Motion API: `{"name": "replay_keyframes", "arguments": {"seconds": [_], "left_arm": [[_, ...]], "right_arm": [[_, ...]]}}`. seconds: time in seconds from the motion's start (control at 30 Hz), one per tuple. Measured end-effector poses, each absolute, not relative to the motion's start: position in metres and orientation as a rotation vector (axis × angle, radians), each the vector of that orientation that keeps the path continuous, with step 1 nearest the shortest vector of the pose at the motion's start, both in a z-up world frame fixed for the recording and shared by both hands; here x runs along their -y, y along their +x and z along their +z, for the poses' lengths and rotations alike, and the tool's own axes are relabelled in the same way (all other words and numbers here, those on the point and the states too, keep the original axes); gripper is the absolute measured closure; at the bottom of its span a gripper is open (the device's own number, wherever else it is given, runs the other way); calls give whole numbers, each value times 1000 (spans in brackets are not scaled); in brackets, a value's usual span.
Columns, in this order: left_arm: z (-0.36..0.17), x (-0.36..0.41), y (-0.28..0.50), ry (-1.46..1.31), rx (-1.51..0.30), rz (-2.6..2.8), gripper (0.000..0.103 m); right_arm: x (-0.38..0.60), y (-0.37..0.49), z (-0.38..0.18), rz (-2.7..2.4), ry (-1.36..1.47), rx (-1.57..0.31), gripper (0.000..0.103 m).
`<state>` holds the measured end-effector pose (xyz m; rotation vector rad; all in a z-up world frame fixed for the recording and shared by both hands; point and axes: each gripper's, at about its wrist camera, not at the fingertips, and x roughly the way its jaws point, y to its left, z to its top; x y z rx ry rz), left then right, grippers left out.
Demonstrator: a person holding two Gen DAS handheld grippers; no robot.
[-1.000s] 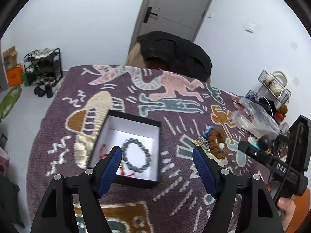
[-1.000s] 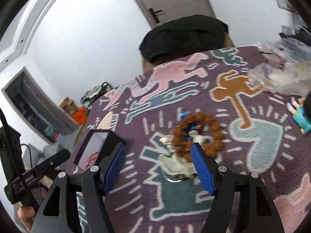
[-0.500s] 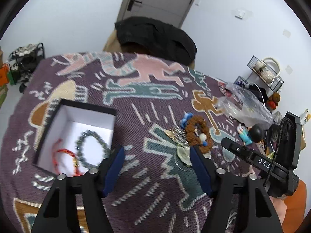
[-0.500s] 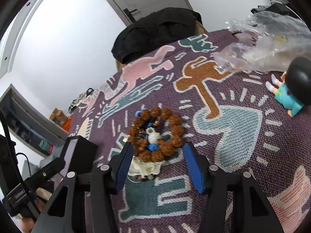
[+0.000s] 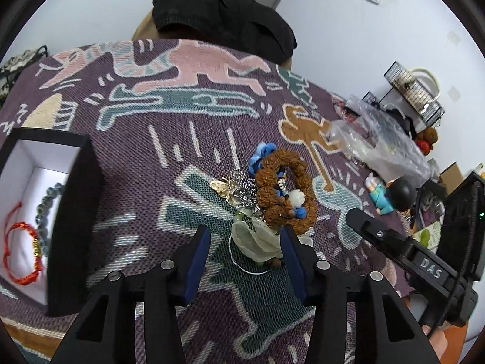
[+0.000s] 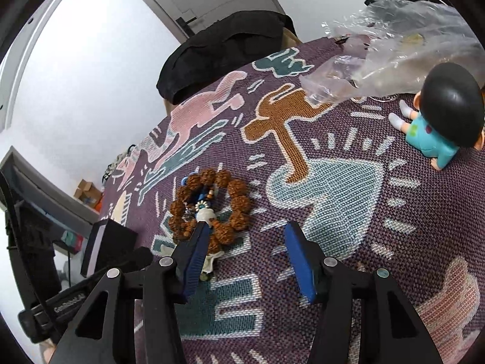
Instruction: Organize jewelry
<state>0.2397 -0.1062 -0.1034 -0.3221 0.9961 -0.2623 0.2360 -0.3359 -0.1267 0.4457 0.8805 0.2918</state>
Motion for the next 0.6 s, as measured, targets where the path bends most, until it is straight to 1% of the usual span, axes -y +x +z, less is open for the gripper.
{"name": "replay_keyframes", "arguments": {"seconds": [0.07, 0.13, 0.2, 0.27, 0.3, 0.6], "left_arm": [[-109, 109, 244, -322, -1009, -259, 55], [-115, 111, 247, -320, -1020, -251, 68], [-121, 111, 251, -329, -1042, -253, 95], [-121, 109, 250, -339, -1033, -254, 98], [-118, 109, 248, -335, -1016, -257, 101], [-95, 98, 241, -315, -955, -273, 102]], "right_arm": [[337, 237, -128, 289, 451, -886, 49], [336, 239, -129, 288, 451, -889, 49], [334, 241, -130, 285, 450, -891, 49], [332, 245, -130, 277, 444, -893, 49], [329, 249, -129, 272, 434, -895, 49], [302, 280, -143, 224, 351, -945, 49]]}}
